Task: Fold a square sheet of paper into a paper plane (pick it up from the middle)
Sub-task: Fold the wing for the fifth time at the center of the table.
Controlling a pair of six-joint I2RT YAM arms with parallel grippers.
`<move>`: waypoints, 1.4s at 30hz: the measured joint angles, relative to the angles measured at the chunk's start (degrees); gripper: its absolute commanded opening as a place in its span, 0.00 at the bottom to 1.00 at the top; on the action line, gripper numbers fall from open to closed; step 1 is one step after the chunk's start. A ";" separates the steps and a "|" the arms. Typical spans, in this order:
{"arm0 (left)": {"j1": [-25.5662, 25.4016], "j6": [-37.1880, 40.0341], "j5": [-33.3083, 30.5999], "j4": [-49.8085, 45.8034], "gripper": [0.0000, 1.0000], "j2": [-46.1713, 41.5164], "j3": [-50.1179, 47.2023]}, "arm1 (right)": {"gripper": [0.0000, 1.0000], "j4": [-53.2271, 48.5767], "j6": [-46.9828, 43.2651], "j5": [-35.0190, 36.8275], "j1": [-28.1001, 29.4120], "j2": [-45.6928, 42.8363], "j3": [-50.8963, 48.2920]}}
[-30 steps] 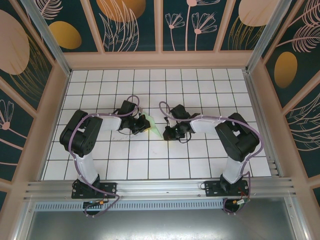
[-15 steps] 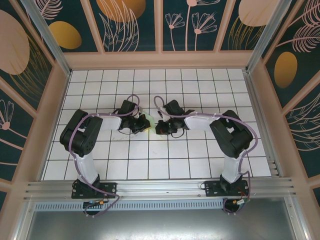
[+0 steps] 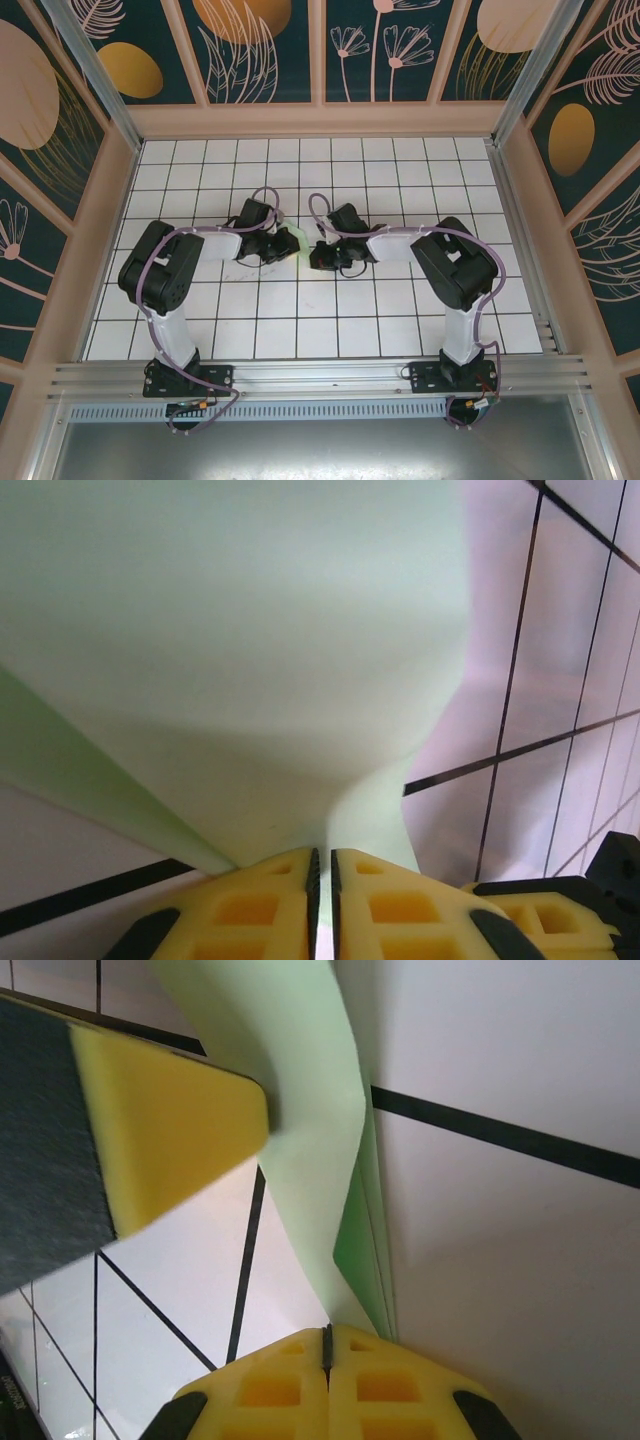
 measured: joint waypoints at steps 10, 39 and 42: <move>0.94 0.74 -0.63 2.54 0.17 -2.86 -0.92 | 0.00 2.60 1.55 -1.97 -0.74 -3.30 -0.52; -0.20 -1.03 5.18 12.70 0.16 -2.86 -6.58 | 0.00 1.70 1.53 -0.04 -0.85 2.16 2.36; -1.22 -1.14 5.40 13.66 0.16 -2.78 -6.56 | 0.00 1.51 1.53 -0.13 -0.85 2.36 2.56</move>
